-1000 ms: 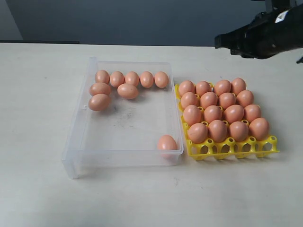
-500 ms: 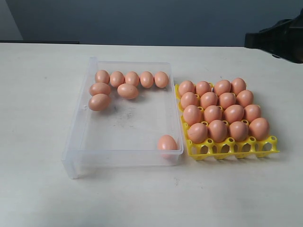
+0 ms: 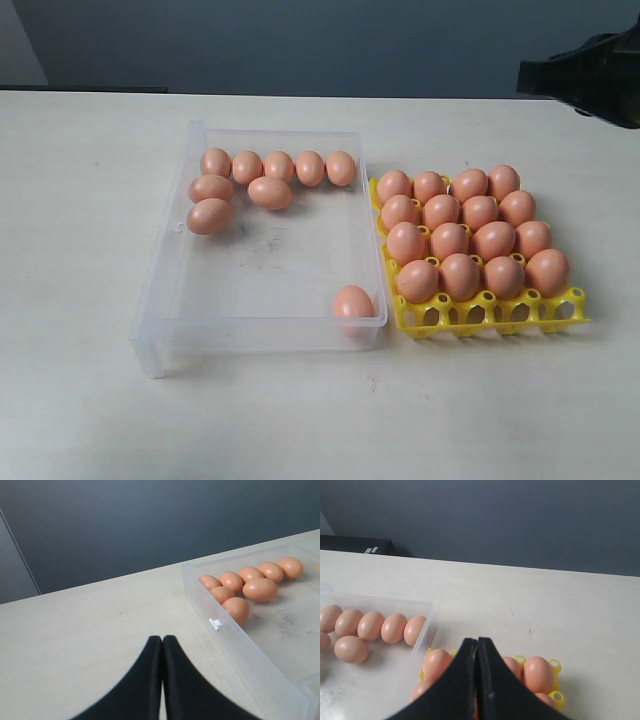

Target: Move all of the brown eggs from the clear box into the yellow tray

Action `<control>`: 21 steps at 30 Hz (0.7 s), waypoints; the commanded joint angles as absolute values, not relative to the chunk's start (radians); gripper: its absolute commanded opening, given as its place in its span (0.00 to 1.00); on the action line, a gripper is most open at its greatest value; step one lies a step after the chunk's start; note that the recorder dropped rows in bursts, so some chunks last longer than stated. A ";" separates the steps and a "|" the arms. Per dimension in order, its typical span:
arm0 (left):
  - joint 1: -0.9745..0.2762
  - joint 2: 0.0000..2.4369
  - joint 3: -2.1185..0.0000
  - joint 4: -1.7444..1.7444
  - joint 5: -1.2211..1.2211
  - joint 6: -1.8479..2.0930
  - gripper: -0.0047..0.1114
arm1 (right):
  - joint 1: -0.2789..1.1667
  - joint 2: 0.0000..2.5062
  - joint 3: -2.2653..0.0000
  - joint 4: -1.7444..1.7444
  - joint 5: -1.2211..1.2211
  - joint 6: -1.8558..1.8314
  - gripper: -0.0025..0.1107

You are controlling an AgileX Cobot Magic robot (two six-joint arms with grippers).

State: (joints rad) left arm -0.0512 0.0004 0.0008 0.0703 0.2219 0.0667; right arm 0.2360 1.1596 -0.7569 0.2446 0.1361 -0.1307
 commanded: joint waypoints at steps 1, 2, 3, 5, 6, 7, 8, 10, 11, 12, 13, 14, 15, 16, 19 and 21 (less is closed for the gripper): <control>-0.052 0.000 0.000 0.070 0.207 0.064 0.04 | 0.239 1.154 -0.752 0.215 0.133 -0.139 0.02; -0.052 0.000 0.000 0.070 0.207 0.064 0.04 | 0.241 1.148 -0.752 0.202 0.141 -0.139 0.02; -0.052 0.000 0.000 0.070 0.207 0.064 0.04 | 0.241 1.140 -0.752 0.193 0.155 -0.139 0.02; -0.052 0.000 0.000 0.070 0.207 0.064 0.04 | 0.246 1.120 -0.752 0.193 0.185 -0.139 0.02; -0.052 0.000 0.000 0.070 0.207 0.064 0.04 | 0.251 1.114 -0.752 0.193 0.190 -0.139 0.02; -0.052 0.000 0.000 0.070 0.207 0.064 0.04 | 0.256 1.114 -0.752 0.193 0.186 -0.139 0.02; -0.052 0.000 0.000 0.070 0.207 0.064 0.04 | 0.261 1.114 -0.752 0.193 0.177 -0.139 0.02; -0.052 0.000 0.000 0.070 0.207 0.064 0.04 | 0.261 1.114 -0.752 0.193 0.170 -0.137 0.02; -0.052 0.000 0.000 0.070 0.207 0.064 0.04 | 0.261 1.114 -0.752 0.188 0.170 -0.137 0.02; -0.052 0.000 0.000 0.070 0.207 0.064 0.04 | 0.261 1.112 -0.752 0.182 0.172 -0.137 0.02; -0.052 0.000 0.000 0.070 0.207 0.064 0.04 | 0.261 1.110 -0.752 0.173 0.176 -0.139 0.02; -0.052 0.000 0.000 0.070 0.207 0.064 0.04 | 0.259 1.108 -0.752 0.158 0.181 -0.140 0.02; -0.052 0.000 0.000 0.070 0.207 0.064 0.04 | 0.259 1.102 -0.752 0.142 0.189 -0.140 0.02; -0.052 0.000 0.000 0.070 0.207 0.064 0.04 | 0.259 1.093 -0.752 0.127 0.198 -0.140 0.02; -0.052 0.000 0.000 0.070 0.207 0.064 0.04 | 0.259 1.063 -0.752 0.084 0.237 -0.140 0.02; -0.052 0.000 0.000 0.070 0.207 0.064 0.04 | 0.257 1.038 -0.744 0.053 0.256 -0.140 0.02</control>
State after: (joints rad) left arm -0.0512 0.0004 0.0008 0.0703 0.2219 0.0667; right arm 0.2598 1.0732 -0.7569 0.0983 0.2313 -0.1347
